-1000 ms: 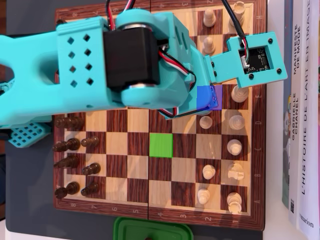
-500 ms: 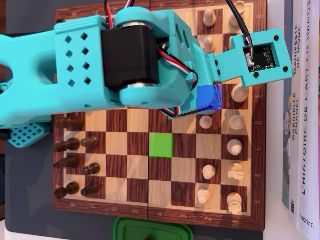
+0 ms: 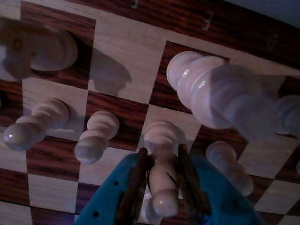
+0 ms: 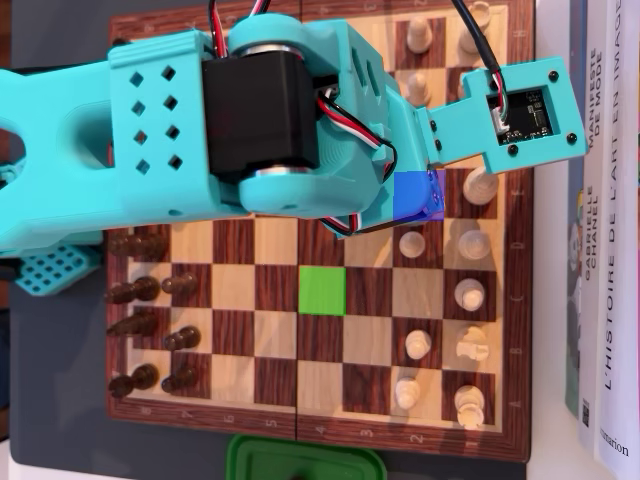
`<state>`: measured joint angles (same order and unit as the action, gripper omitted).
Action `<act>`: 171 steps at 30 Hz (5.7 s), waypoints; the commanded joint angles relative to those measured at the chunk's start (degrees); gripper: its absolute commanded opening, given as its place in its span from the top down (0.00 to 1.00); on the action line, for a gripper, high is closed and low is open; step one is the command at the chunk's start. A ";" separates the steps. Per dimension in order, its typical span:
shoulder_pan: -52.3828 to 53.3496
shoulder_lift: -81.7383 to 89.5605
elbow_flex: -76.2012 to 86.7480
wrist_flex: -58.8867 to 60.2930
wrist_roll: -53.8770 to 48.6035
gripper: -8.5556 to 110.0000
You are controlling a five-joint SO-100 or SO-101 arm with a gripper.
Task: Play chess
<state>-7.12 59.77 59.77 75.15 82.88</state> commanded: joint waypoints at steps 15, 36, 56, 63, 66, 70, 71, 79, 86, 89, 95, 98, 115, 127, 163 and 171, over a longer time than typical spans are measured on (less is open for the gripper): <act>0.62 12.66 4.39 -0.09 -0.35 0.88; 4.75 26.98 16.52 -0.09 -0.26 0.88; 15.82 34.63 32.61 -0.70 -4.57 0.88; 17.67 34.10 32.96 -0.70 -5.98 0.88; 17.67 33.22 32.96 -0.79 -5.98 0.88; 17.40 29.27 32.87 -2.81 -6.06 0.88; 17.40 28.83 32.87 -2.99 -6.06 0.88; 17.49 28.21 32.52 -3.08 -6.86 0.88; 17.05 28.13 32.78 -3.08 -6.86 0.88; 17.05 27.07 32.52 -3.08 -6.86 0.88; 16.96 23.99 32.08 -3.08 -6.86 0.88; 16.96 23.99 31.82 -3.08 -6.86 0.88; 16.44 24.08 30.76 -3.08 -6.86 0.84; 16.44 24.17 30.76 -2.55 -6.77 0.84; 16.00 29.62 30.94 -0.88 -6.77 0.80; 16.00 39.99 32.61 -0.79 -6.77 0.80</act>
<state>9.05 95.27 92.72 74.44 76.29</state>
